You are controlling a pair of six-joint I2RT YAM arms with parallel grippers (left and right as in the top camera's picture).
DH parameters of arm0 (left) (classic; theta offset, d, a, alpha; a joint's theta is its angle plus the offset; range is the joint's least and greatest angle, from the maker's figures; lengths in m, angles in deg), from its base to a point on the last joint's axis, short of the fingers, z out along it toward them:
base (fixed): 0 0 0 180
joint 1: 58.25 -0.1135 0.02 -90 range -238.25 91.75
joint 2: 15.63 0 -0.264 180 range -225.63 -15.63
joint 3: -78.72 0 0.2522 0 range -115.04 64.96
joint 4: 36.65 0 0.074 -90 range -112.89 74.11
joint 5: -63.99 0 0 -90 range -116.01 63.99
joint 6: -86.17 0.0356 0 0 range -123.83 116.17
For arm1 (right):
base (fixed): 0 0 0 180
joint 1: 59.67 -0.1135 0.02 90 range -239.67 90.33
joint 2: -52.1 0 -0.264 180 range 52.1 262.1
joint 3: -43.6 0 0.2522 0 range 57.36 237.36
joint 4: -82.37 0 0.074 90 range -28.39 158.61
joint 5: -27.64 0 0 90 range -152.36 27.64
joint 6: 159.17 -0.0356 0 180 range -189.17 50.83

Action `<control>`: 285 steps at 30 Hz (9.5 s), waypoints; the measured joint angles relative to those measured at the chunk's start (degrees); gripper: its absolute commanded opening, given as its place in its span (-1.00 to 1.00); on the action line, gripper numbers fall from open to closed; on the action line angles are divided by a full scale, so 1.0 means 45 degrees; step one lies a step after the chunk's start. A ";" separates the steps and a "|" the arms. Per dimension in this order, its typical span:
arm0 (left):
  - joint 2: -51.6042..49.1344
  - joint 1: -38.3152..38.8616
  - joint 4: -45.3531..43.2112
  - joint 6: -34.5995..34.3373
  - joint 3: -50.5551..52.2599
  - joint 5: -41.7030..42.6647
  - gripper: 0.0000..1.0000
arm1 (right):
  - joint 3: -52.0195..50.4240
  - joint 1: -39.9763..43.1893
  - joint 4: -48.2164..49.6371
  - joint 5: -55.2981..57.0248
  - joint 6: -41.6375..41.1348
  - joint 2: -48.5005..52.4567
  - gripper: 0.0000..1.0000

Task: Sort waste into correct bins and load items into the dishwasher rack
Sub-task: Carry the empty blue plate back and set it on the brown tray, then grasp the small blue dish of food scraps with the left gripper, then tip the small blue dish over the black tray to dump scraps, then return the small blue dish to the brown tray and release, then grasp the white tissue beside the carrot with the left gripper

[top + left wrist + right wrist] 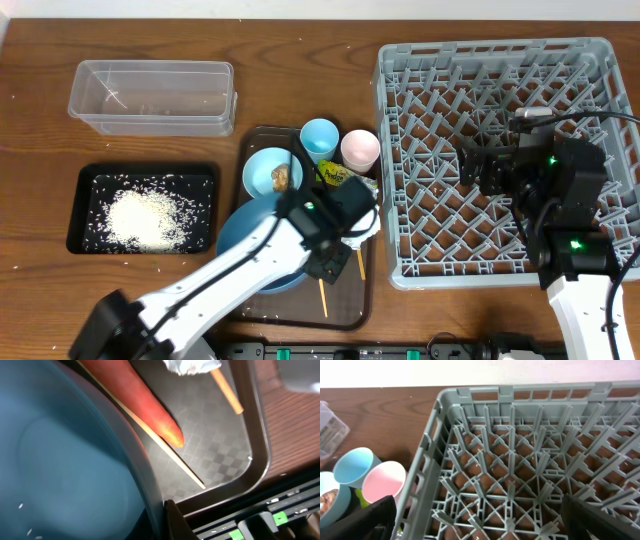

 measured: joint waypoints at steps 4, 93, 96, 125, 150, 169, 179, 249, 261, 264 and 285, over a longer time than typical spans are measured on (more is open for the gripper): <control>-0.0539 0.0199 0.0102 -0.0316 0.0000 -0.0078 -0.87 | 0.0000 0.0000 -0.0015 0.0029 0.0000 0.0146 0.98; -0.4192 -0.5168 -0.4566 0.4648 -0.1491 -0.0923 -0.88 | 0.0000 0.0000 -0.0165 0.0330 0.0015 0.0219 0.98; -0.3152 -0.5547 -0.4478 0.4061 -0.1501 -0.0865 -0.88 | 0.0000 0.0000 -0.0165 0.0330 0.0015 0.0219 0.98; 0.1345 -1.9302 -0.4342 0.2667 -0.1598 1.0006 -0.88 | 0.0000 0.0000 -0.0345 0.0330 0.0015 0.0228 0.99; -0.4080 -2.2751 -0.4231 0.5110 -0.0738 1.7855 -0.88 | 0.0000 0.0000 -0.0345 0.0330 0.0015 0.0248 0.99; -0.4609 -2.2794 -0.5542 0.5391 -0.0709 1.8379 -0.88 | 0.0000 0.0000 -0.0321 0.0330 0.0015 0.0253 0.99; -0.4609 -2.2809 -0.6562 0.2492 -0.0709 1.6572 -0.87 | 0.0000 0.0000 -0.0321 0.0330 0.0010 0.0253 0.99; -0.2861 -0.5450 -0.3818 0.4041 -0.0826 -0.0316 0.33 | 0.0000 0.0000 -0.0452 0.0330 0.0015 0.0262 0.98; -0.1035 -0.4901 -0.4027 0.4444 -0.1384 -0.0340 0.47 | 0.0000 0.0000 -0.0452 0.0330 0.0015 0.0262 0.99; -0.1035 -0.4512 -0.4231 0.4614 -0.1384 -0.0335 0.50 | 0.0000 0.0000 -0.0457 0.0330 0.0015 0.0262 0.98; -0.2210 -0.1996 -0.4177 0.6037 -0.1384 0.0665 0.93 | 0.0000 0.0000 -0.0699 0.0330 0.0015 0.0262 0.98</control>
